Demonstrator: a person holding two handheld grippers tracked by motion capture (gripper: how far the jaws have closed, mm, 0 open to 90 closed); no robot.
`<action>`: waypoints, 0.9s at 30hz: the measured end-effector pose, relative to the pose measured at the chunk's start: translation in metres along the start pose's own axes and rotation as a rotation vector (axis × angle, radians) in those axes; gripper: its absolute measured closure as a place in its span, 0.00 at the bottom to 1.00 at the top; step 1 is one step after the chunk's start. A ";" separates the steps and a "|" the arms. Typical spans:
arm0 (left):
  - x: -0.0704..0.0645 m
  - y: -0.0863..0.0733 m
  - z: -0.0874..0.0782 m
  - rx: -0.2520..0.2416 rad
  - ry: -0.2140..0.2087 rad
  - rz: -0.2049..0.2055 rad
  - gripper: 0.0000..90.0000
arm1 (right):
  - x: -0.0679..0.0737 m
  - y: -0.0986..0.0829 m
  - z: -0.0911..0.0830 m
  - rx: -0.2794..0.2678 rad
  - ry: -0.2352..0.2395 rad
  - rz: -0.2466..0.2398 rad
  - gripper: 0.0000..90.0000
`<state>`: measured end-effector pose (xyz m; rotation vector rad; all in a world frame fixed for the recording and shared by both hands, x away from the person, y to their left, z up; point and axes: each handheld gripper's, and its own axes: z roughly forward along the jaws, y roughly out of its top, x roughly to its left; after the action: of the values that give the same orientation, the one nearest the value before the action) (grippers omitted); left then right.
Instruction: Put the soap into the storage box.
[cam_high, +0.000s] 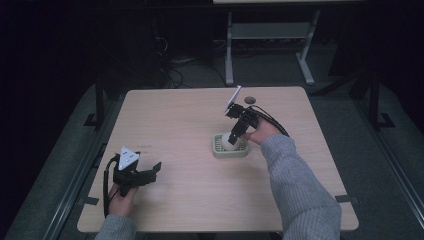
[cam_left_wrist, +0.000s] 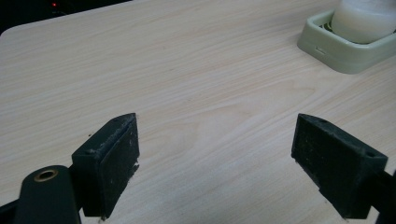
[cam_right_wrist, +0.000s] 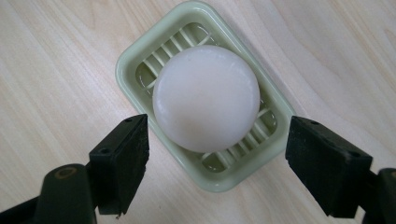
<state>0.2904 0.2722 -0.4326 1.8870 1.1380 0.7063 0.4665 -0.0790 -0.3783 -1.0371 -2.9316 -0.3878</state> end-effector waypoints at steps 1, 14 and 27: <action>0.000 0.000 0.000 0.000 0.000 -0.002 0.17 | 0.000 -0.001 -0.001 0.002 0.001 0.008 0.24; 0.000 0.000 0.001 -0.001 -0.001 -0.001 0.16 | -0.004 -0.020 -0.016 -0.026 -0.007 0.013 0.24; -0.001 0.000 0.001 0.004 -0.003 0.004 0.16 | -0.009 -0.038 -0.024 -0.036 -0.009 0.034 0.24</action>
<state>0.2905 0.2710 -0.4334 1.8934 1.1347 0.7044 0.4480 -0.1186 -0.3646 -1.0940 -2.9207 -0.4373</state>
